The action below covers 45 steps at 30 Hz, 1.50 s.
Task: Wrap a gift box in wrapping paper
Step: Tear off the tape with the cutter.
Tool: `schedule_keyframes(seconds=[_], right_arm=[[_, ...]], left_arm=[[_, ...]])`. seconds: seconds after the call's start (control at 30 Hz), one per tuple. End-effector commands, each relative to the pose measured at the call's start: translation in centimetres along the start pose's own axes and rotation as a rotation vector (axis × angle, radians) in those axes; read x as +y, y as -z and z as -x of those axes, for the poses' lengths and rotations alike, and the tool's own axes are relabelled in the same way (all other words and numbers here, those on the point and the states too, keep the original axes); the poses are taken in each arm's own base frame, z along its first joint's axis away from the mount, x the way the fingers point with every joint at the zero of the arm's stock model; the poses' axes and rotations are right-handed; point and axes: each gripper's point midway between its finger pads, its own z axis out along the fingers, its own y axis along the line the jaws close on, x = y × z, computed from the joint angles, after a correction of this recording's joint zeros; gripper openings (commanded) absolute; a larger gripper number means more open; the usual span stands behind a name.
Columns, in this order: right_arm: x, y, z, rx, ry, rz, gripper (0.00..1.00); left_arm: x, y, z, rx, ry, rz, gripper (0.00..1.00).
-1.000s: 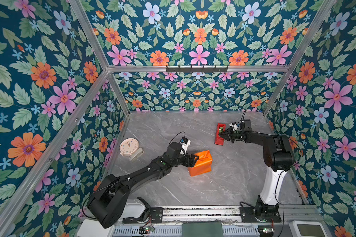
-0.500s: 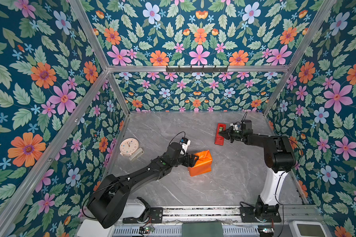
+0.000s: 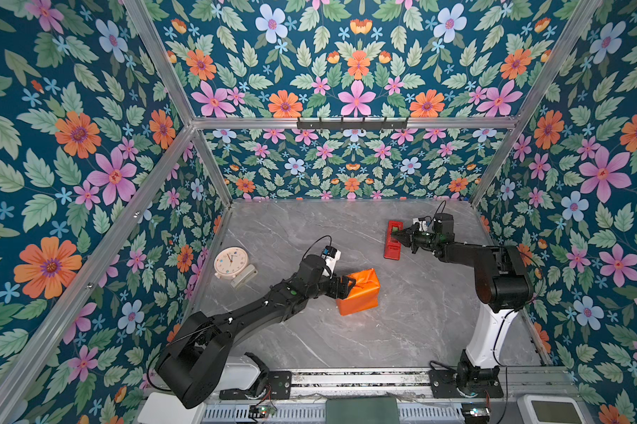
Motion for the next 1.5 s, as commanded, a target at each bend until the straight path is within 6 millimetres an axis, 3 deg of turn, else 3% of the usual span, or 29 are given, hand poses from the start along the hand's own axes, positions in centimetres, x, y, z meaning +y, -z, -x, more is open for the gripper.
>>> schedule_keyframes(seconds=[0.0,0.5,0.8,1.1,1.47], right_arm=[[1.3,0.1,-0.7,0.036,0.038,0.044,0.0],[3.0,1.0,-1.5,0.038,0.068,0.054,0.0],[0.8,0.7,-1.8,0.046,0.037,0.031,0.0],[4.6,0.8,-0.1,0.029,0.096,0.037,0.0],[5.2,0.7,1.9,0.004,0.099,0.034,0.0]], left_arm=[[1.8,0.1,-3.8,0.144,-0.006,0.076,0.85],[1.8,0.1,-3.7,0.143,-0.006,0.077,0.85],[1.8,0.1,-3.7,0.143,-0.006,0.078,0.85],[1.9,0.1,-3.7,0.144,-0.007,0.082,0.85],[1.9,0.2,-3.7,0.141,-0.008,0.084,0.85]])
